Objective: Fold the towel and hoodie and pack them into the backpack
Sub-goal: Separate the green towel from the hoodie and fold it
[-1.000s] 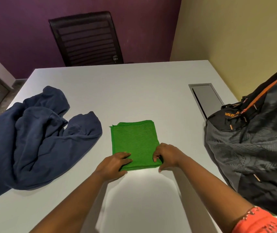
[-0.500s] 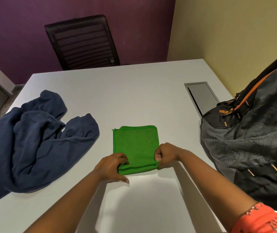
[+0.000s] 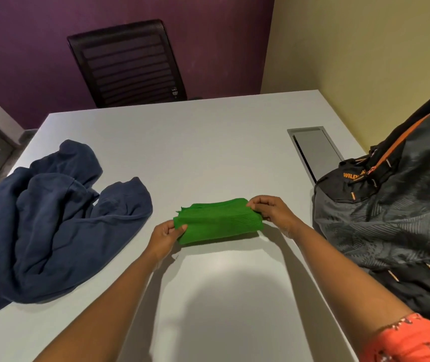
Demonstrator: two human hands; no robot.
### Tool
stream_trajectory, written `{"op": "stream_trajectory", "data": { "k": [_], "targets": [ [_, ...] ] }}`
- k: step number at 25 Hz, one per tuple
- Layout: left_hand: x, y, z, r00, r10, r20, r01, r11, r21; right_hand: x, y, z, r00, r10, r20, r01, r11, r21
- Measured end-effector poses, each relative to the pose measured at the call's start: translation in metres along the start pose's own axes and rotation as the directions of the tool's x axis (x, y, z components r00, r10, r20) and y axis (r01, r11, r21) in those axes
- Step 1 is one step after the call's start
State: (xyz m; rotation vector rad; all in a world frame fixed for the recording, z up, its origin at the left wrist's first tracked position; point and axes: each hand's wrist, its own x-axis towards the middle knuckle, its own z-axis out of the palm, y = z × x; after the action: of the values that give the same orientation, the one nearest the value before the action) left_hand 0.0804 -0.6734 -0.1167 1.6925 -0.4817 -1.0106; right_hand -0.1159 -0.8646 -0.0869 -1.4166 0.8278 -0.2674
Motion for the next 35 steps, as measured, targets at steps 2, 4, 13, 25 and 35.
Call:
{"op": "stream_trajectory", "data": {
  "k": [2, 4, 13, 25, 35],
  "targets": [
    [0.005, 0.002, 0.007, 0.998, 0.011, -0.069, -0.016, 0.997, -0.071, 0.001, 0.006, -0.002, 0.998, 0.035, 0.044, -0.038, 0.997, 0.068],
    [0.008, 0.005, 0.013, 0.994, 0.0, -0.113, -0.012, 0.994, -0.108, 0.003, 0.016, -0.005, 0.99, 0.083, 0.11, -0.083, 0.997, -0.005],
    [0.019, -0.016, 0.021, 0.945, -0.088, -0.315, 0.063, 0.994, -0.089, 0.021, 0.033, 0.007, 0.989, 0.136, -0.058, -0.147, 0.931, -0.335],
    [0.013, -0.023, 0.042, 0.863, 0.229, -0.45, 0.143, 0.744, 0.653, 0.025, 0.035, 0.023, 0.946, -0.134, -0.294, -0.111, 0.721, -0.684],
    [0.021, -0.046, 0.055, 0.961, 0.192, 0.198, -0.244, 0.259, 0.935, 0.028, 0.052, 0.035, 0.904, 0.003, 0.427, 0.426, 0.07, -0.902]
  ]
}}
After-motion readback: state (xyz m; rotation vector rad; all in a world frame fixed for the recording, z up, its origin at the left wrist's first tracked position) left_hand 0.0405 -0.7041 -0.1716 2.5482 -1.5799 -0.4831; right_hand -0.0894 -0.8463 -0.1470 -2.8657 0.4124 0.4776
